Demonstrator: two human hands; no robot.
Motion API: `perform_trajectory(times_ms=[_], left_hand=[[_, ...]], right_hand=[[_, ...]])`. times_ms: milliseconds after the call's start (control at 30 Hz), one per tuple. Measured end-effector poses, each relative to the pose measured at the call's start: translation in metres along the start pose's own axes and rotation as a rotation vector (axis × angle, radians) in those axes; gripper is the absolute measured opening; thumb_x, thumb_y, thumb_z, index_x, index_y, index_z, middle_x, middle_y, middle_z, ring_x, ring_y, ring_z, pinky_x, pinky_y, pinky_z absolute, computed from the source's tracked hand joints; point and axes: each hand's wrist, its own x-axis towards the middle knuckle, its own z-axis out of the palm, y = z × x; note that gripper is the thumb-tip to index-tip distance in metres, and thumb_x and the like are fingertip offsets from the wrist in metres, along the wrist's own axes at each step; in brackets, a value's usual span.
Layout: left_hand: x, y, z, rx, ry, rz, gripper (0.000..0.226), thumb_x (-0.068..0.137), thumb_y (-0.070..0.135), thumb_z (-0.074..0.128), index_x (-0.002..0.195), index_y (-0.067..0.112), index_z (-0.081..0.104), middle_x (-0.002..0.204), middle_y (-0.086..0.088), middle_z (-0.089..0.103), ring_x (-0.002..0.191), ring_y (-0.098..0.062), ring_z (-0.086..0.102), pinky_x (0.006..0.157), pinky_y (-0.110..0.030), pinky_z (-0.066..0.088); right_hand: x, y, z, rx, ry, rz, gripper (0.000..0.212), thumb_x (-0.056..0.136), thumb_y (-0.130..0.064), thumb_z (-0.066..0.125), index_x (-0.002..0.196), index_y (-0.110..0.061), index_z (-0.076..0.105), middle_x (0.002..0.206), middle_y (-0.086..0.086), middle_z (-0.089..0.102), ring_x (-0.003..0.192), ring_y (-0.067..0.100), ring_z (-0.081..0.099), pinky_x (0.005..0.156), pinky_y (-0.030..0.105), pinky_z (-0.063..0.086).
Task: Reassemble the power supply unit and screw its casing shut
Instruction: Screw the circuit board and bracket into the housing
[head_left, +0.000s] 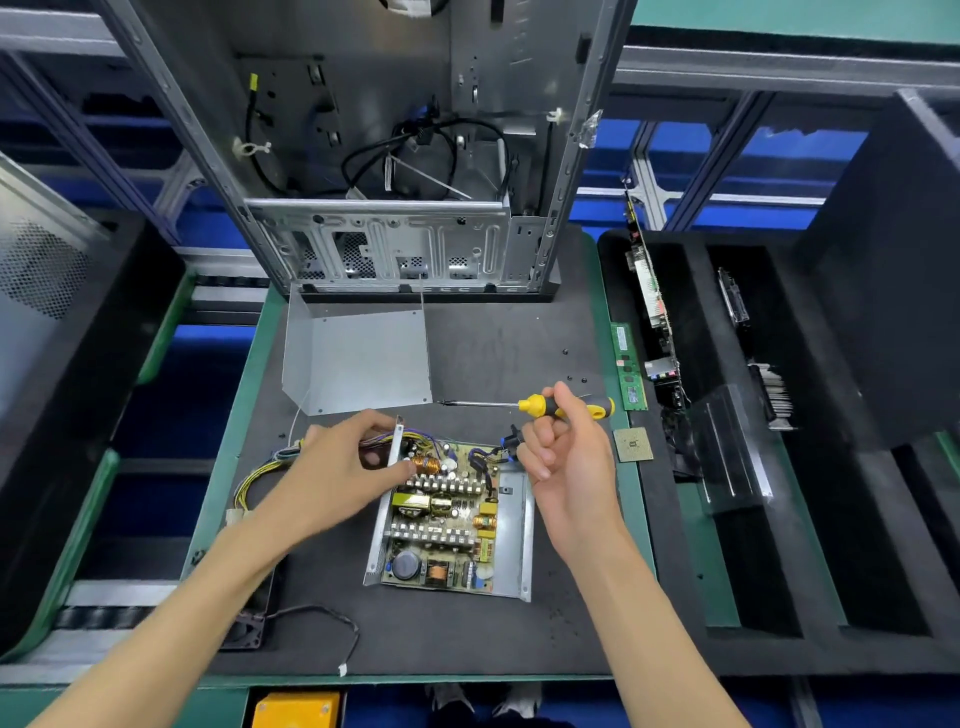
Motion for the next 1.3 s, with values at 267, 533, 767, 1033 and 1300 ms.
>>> perform_trajectory(times_ms=[267, 533, 767, 1033, 1300], left_hand=[[-0.004, 0.005, 0.017, -0.071, 0.154, 0.049, 0.019, 0.08, 0.021, 0.072, 0.097, 0.03, 0.069, 0.078, 0.001, 0.069, 0.093, -0.031, 0.058, 0.091, -0.048, 0.049], [0.006, 0.03, 0.041, 0.047, 0.071, 0.231, 0.028, 0.085, 0.023, 0.069, 0.112, 0.032, 0.07, 0.079, 0.01, 0.054, 0.088, -0.016, 0.04, 0.074, -0.019, 0.03], [0.003, 0.03, 0.044, 0.13, 0.102, 0.288, 0.03, 0.087, 0.021, 0.069, 0.117, 0.026, 0.069, 0.08, 0.01, 0.056, 0.09, -0.021, 0.044, 0.073, -0.03, 0.031], [-0.004, 0.035, 0.047, 0.195, 0.218, 0.236, 0.033, 0.081, 0.03, 0.057, 0.11, 0.029, 0.073, 0.083, 0.01, 0.075, 0.078, -0.022, 0.067, 0.063, -0.03, 0.044], [0.004, 0.029, 0.033, 0.173, 0.355, 0.082, 0.022, 0.086, 0.022, 0.066, 0.106, 0.027, 0.074, 0.077, 0.005, 0.075, 0.074, -0.03, 0.068, 0.062, -0.033, 0.043]], right_hand=[[0.019, -0.011, 0.006, -0.191, -0.026, -0.135, 0.031, 0.104, -0.024, 0.058, 0.076, -0.017, 0.068, 0.056, 0.001, 0.044, 0.041, 0.01, 0.033, 0.036, 0.022, 0.028], [0.029, -0.026, 0.0, -0.35, -0.019, -0.206, 0.027, 0.09, -0.033, 0.063, 0.065, -0.026, 0.07, 0.053, 0.0, 0.041, 0.041, 0.012, 0.03, 0.037, 0.02, 0.027], [0.025, -0.031, -0.011, -0.513, 0.027, -0.269, 0.048, 0.102, -0.017, 0.058, 0.055, -0.028, 0.056, 0.048, -0.003, 0.029, 0.041, 0.013, 0.025, 0.037, 0.023, 0.025], [0.018, -0.044, -0.014, -0.438, 0.016, -0.301, 0.026, 0.091, -0.028, 0.06, 0.083, -0.004, 0.053, 0.048, -0.004, 0.024, 0.04, 0.012, 0.023, 0.038, 0.022, 0.025], [0.0, -0.049, -0.004, -0.483, -0.085, -0.349, 0.028, 0.093, -0.021, 0.057, 0.065, -0.018, 0.05, 0.047, -0.006, 0.025, 0.04, 0.013, 0.022, 0.039, 0.022, 0.023]])
